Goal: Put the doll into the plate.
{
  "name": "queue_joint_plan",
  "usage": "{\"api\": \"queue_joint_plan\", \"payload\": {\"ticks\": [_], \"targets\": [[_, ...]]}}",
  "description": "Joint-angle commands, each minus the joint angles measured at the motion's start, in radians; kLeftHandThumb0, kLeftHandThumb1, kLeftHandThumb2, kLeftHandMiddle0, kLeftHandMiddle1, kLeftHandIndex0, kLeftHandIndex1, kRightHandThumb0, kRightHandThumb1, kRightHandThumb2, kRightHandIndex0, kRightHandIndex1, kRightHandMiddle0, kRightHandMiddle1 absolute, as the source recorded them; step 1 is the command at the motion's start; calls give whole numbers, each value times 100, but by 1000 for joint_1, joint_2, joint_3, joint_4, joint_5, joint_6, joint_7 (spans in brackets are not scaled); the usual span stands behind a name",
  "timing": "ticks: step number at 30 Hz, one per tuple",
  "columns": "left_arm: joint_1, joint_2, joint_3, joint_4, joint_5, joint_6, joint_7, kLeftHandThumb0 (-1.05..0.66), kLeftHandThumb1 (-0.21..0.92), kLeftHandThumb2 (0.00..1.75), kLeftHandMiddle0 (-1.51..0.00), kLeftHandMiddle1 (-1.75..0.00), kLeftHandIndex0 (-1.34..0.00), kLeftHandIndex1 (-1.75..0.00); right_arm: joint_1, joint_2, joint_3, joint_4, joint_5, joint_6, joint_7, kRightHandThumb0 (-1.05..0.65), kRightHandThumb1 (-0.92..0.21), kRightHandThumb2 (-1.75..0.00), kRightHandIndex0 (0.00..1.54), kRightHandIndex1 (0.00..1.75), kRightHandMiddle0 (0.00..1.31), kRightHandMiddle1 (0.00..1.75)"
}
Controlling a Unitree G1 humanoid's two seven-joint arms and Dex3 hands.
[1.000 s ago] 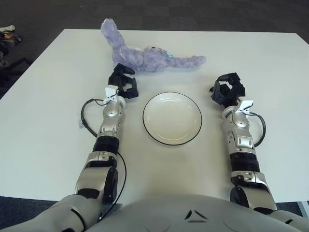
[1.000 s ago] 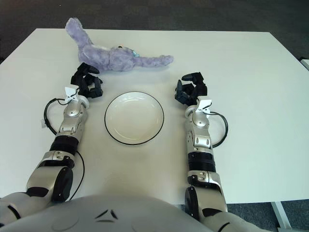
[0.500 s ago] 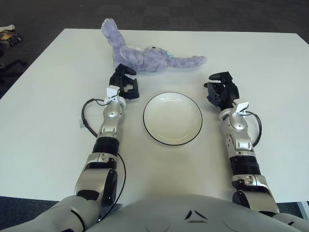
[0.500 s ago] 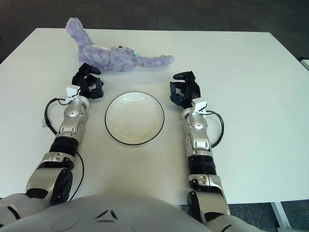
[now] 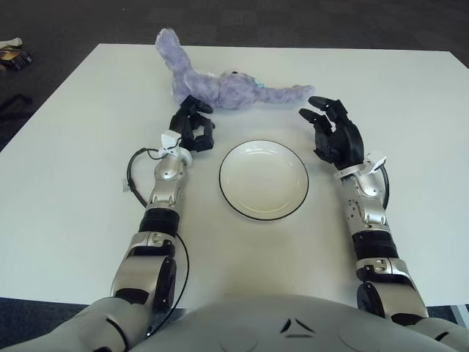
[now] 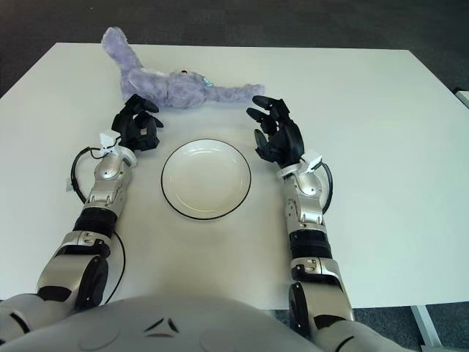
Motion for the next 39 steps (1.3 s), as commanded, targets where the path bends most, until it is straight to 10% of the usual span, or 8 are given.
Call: {"api": "queue_joint_plan", "payload": {"ticks": [1,7,10,17,26,39], "targets": [[32,7,8,56,-24,-39,-48,-1,79,65,-28,-164,-26,-164,27,16,-17,47,10,-27,-2,-66,-78,-62,7,44,0,64],[25,12,14,83,-27,-68,-71,-1,91,51,-20,-166,-18,-167,6,7,-20,61,-58,-73,-69,-70,-76,-59,4,41,0,66],[21,15,22,91,-35,-70,-82,-24,92,52,-22,-137,-18,-172,-3,-2,-15,59,-152,-115,-154,-71,-73,-58,2,40,0,71],[17,17,34,98,-38,-85,-85,-48,64,84,-17,-110,-1,-119,-7,-18,-4,22,-257,-122,-253,-71,-63,-61,1,38,0,84],[41,23,42,25,5,-112,-18,-46,58,91,-8,-94,0,-96,-29,-52,14,-35,-391,-103,-361,-55,-29,-94,3,44,0,101],[94,12,18,-138,159,-114,170,-28,39,112,-4,-99,0,-108,-84,-114,51,-82,-567,-35,-473,-68,-30,-90,8,58,0,113]]}}
